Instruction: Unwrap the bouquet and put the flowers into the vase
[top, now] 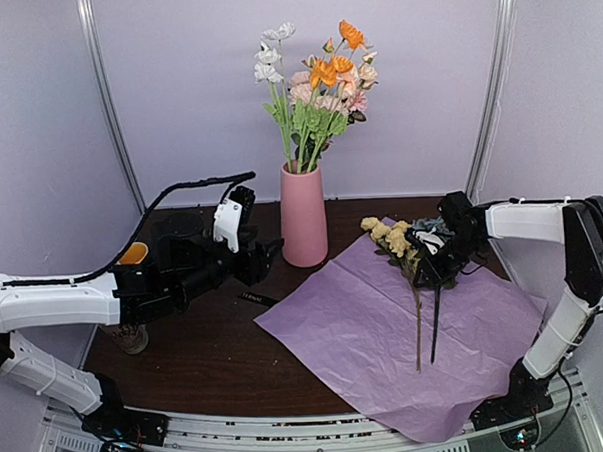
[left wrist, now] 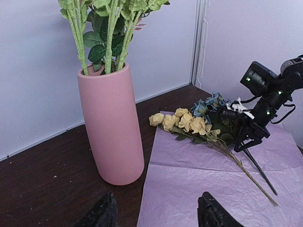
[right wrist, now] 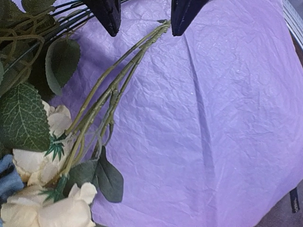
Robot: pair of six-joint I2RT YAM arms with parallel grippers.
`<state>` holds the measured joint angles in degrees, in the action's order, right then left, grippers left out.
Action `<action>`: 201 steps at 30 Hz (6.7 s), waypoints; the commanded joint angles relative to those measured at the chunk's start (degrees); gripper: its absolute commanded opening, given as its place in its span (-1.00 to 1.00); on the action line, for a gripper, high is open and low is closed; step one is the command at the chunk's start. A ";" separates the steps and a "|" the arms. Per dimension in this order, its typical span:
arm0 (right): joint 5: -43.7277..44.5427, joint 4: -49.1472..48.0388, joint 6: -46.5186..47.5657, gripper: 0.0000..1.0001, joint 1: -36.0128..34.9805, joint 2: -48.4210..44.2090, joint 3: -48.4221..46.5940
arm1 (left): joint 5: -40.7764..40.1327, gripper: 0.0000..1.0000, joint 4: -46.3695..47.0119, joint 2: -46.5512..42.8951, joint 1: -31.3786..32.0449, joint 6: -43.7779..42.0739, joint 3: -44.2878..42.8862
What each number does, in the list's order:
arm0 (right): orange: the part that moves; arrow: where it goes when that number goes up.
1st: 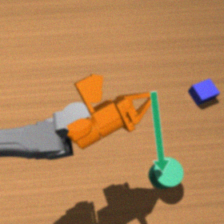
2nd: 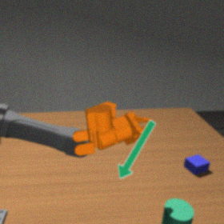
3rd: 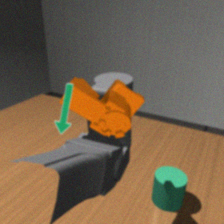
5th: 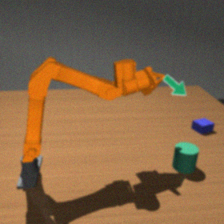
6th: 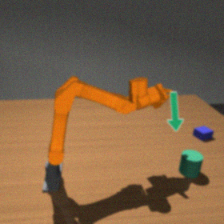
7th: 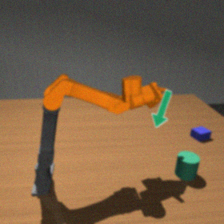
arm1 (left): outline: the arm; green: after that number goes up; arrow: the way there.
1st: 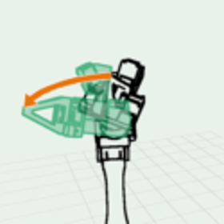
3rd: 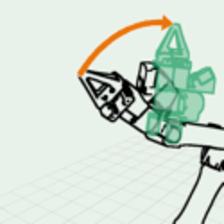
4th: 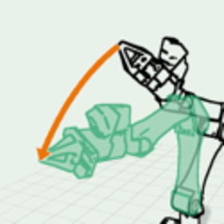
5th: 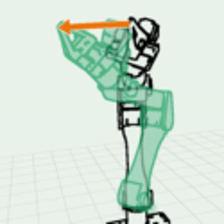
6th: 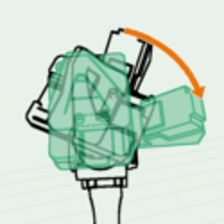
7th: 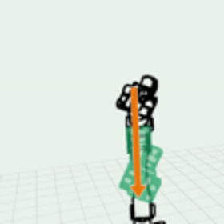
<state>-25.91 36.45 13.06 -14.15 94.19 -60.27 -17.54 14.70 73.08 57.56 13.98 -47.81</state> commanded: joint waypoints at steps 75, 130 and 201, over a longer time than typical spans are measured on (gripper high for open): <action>-6.16 -1.80 -9.49 -1.00 -5.09 -24.34 -1.53 | 4.73 0.53 6.60 9.47 1.68 7.43 -11.26; -32.41 0.88 5.82 -0.02 -9.41 -34.37 6.31 | 41.17 -1.00 24.97 34.11 5.51 14.39 -30.64; -17.07 -2.38 10.53 0.08 5.43 -31.01 10.10 | 18.13 -1.00 -23.14 33.12 -15.63 -18.11 -90.76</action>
<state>-44.14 34.26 22.74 -8.95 63.77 -49.93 -1.21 -11.09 103.22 42.61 -6.13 -136.44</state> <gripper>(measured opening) 0.537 0.009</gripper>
